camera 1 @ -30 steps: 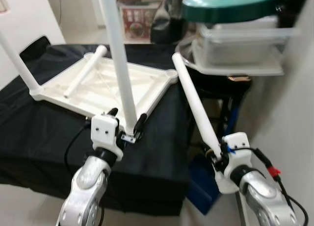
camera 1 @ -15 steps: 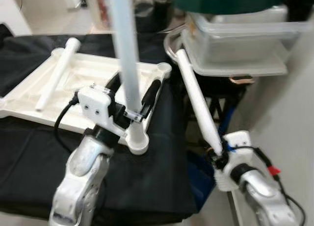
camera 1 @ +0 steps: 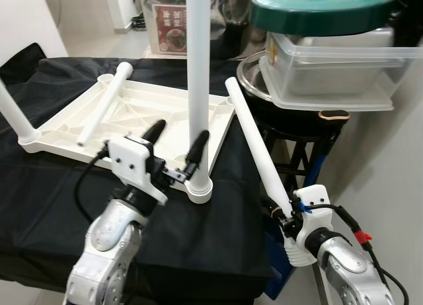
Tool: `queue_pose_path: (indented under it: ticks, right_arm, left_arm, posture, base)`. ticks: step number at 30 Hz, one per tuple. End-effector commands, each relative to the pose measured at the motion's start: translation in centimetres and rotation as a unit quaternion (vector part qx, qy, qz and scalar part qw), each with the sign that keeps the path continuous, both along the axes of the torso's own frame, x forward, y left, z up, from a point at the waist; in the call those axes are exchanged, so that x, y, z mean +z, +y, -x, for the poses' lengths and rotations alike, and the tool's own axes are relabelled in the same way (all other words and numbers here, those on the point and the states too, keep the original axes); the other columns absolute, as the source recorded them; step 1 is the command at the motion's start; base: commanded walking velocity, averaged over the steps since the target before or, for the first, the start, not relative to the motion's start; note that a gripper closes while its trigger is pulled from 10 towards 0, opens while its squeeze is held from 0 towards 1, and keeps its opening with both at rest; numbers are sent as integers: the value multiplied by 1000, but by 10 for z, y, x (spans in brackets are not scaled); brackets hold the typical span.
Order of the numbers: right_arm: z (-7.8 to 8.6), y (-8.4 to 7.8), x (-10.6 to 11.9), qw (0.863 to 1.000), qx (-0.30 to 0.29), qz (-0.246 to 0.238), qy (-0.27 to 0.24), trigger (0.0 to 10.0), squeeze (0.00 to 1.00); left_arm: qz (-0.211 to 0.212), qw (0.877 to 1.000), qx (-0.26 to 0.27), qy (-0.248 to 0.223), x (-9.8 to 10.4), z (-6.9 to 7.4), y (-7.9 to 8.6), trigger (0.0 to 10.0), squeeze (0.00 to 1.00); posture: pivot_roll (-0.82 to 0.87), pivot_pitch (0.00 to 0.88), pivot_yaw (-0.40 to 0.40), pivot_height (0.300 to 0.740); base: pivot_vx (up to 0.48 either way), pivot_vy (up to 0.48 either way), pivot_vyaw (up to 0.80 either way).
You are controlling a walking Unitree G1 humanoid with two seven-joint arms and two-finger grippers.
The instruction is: Building children table
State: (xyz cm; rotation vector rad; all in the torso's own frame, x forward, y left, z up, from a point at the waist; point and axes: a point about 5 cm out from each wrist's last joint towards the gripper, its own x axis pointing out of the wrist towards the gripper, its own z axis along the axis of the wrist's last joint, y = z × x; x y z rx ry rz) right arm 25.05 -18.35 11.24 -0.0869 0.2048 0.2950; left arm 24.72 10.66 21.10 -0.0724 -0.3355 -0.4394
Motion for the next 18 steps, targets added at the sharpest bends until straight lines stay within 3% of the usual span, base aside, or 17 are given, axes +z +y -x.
queue_pose_path:
  ticks: [1, 2, 3, 4, 7, 8, 9, 10, 18]
  right_arm:
    - [0, 2, 1, 1000, 0, -3, -1, 10000, 0]
    - [1, 2, 1, 1000, -1, -4, -1, 10000, 0]
    - [1, 2, 1, 1000, -1, -4, -1, 10000, 0]
    - [1, 1, 1, 1000, -3, -3, -1, 10000, 0]
    - [1, 1, 1, 1000, -4, -2, -2, 10000, 0]
    - [1, 0, 1, 1000, -5, -2, -2, 10000, 0]
    - [1, 0, 1, 1000, -5, -2, -2, 10000, 0]
    - [1, 0, 1, 1000, -6, -2, -1, 10000, 0]
    - [2, -1, 1, 1000, -9, 0, 0, 10000, 0]
  left_arm:
    - [-29, 999, 6, 25, -17, -7, -5, 10000, 1000]
    - [-40, 999, 16, 26, -20, -15, -8, 10000, 678]
    - [-40, 999, 16, 26, -20, -15, -8, 10000, 678]
    - [-42, 998, 30, 23, -19, -26, -11, 10000, 110]
    - [-42, 998, 45, 20, -17, -33, -10, 10000, 106]
    - [-45, 997, 53, 20, -16, -37, -10, 8235, 12]
    - [-45, 997, 53, 20, -16, -37, -10, 8235, 12]
    - [-49, 997, 57, 20, -16, -39, -10, 0, 0]
    - [-42, 999, 14, 25, -21, -31, -21, 0, 0]
  posture:
    - [-85, 113, -10, 740]
    - [-89, 111, -13, 740]
    - [-89, 111, -13, 740]
    - [-96, 112, -12, 740]
    - [-99, 111, -13, 740]
    - [-101, 113, -12, 740]
    - [-101, 113, -12, 740]
    - [-102, 113, -14, 740]
    - [-105, 119, -13, 740]
  base:
    - [0, 0, 0]
    - [0, 0, 0]
    - [0, 0, 0]
    - [0, 0, 0]
    - [0, 0, 0]
    - [0, 0, 0]
    - [0, 0, 0]
    - [0, 0, 0]
    - [0, 0, 0]
